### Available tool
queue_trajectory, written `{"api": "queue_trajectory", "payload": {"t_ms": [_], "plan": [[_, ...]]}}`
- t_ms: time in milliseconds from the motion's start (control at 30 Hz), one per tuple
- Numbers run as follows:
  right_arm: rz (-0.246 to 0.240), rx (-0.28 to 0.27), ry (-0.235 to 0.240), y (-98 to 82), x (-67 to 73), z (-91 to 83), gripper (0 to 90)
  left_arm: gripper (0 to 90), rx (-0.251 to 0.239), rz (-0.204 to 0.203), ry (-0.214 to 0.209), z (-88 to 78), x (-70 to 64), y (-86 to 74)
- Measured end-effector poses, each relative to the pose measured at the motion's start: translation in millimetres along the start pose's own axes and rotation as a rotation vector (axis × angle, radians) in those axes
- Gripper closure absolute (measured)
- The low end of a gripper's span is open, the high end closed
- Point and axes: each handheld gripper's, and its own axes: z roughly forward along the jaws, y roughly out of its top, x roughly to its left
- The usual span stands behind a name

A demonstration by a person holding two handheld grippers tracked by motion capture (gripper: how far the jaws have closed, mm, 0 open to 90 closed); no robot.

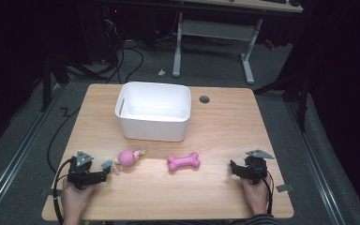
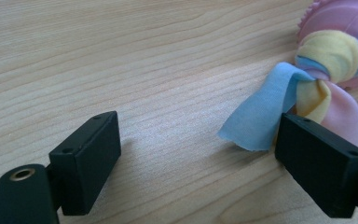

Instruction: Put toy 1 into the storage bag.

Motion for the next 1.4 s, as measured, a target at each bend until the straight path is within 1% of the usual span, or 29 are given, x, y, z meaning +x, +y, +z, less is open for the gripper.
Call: {"api": "queue_trajectory", "payload": {"t_ms": [400, 700, 833, 900, 933, 967, 1133, 1167, 1233, 1400], "plan": [[-0.009, -0.003, 0.007, -0.1, 1.1, 0.0, 19.5, 14.6, 0.001, -0.001, -0.002, -0.1, 0.3, 0.1], [-0.011, -0.002, 0.012, 0.0, 1.8, -0.2, 19.7, 14.5, 0.000, -0.005, 0.005, 0.2, -0.6, 0.3], [-0.014, -0.003, 0.015, 0.0, 1.8, -0.1, 19.7, 14.8, -0.001, -0.002, 0.001, -0.1, -1.2, 0.1], [-0.014, -0.003, 0.016, 0.0, 1.8, -0.1, 19.7, 14.8, -0.005, -0.002, -0.014, -0.5, -1.3, -0.1], [-0.014, -0.003, 0.016, 0.0, 1.9, -0.1, 19.7, 14.9, -0.005, -0.002, -0.014, -0.5, -1.3, -0.1], [-0.014, -0.003, 0.016, 0.0, 1.9, -0.1, 19.7, 14.9, -0.010, -0.004, -0.027, -1.2, -1.5, -0.5], [-0.013, 0.000, 0.017, 0.0, 2.2, -0.3, 19.7, 14.9, -0.030, -0.003, -0.030, -5.2, -3.1, -1.9], [-0.013, 0.000, 0.017, 0.0, 2.2, -0.3, 19.7, 14.9, -0.040, -0.004, -0.032, -8.5, -4.5, -2.4], [-0.013, 0.000, 0.017, 0.0, 2.2, -0.3, 19.6, 14.9, -0.045, 0.006, -0.027, -12.0, -7.2, -2.4], [-0.014, 0.000, 0.018, 0.0, 2.2, -0.3, 19.7, 14.9, -0.055, 0.017, -0.045, -18.7, -12.5, -2.0]]}}
